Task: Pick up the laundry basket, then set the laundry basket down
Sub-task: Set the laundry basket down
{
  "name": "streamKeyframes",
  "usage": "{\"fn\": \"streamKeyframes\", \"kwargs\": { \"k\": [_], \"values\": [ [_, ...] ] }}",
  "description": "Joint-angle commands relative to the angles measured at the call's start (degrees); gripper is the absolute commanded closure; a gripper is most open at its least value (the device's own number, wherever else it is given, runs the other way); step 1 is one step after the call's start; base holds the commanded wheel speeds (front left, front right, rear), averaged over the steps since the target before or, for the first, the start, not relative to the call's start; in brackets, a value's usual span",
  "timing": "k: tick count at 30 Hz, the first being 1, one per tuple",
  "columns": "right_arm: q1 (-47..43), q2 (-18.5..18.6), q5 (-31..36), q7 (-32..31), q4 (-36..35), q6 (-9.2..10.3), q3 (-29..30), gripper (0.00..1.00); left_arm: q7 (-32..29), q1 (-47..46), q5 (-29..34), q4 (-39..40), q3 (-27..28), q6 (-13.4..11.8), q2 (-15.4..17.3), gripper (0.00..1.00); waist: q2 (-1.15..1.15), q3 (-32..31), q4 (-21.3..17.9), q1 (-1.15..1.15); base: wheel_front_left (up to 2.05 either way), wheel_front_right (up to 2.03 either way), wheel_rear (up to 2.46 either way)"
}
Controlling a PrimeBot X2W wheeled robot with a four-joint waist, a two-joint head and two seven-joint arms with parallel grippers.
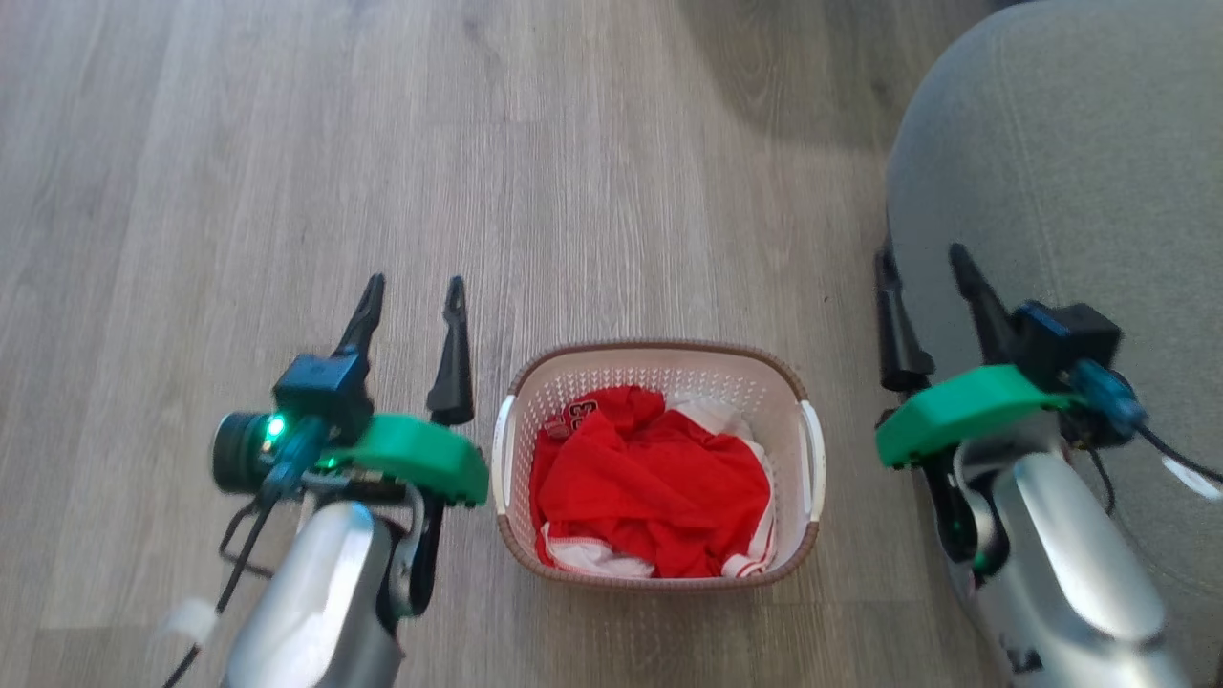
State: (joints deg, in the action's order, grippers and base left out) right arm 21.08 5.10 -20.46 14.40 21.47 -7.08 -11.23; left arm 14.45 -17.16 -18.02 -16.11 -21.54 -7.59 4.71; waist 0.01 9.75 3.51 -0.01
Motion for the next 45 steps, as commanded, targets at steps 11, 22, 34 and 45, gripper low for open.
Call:
{"fn": "streamKeyframes", "kwargs": {
  "k": [11, 22, 34, 45],
  "values": [
    [-13.90, -2.14, 6.83, 0.60, -17.46, -0.41, 3.40, 0.00, 0.54, 8.32, 6.99, 9.04, 9.13, 6.13, -1.73, 0.00, -0.01, -4.37, -0.14, 0.01, 0.00, 0.00, 0.00],
    [-18.97, -2.21, 7.62, 0.60, -22.56, -0.41, 6.01, 0.00, 0.54, 12.27, 2.13, 10.65, 10.10, 6.68, -1.82, 0.00, -0.01, -6.02, 0.44, 0.01, 0.00, 0.00, 0.00],
    [-19.55, -2.22, 7.46, 0.60, -22.76, -0.41, 6.13, 0.00, 0.54, 13.02, 3.43, 12.88, 9.87, 8.76, -1.82, 0.00, -0.01, -6.55, 0.77, 0.01, 0.00, 0.00, 0.00],
    [-19.95, -2.22, 7.77, 0.60, -21.48, -0.41, 5.71, 0.00, 0.54, 13.30, 2.37, 11.57, 10.12, 8.94, -1.83, 0.00, -0.01, -7.05, 0.79, 0.01, 0.00, 0.00, 0.00]
  ]
}}
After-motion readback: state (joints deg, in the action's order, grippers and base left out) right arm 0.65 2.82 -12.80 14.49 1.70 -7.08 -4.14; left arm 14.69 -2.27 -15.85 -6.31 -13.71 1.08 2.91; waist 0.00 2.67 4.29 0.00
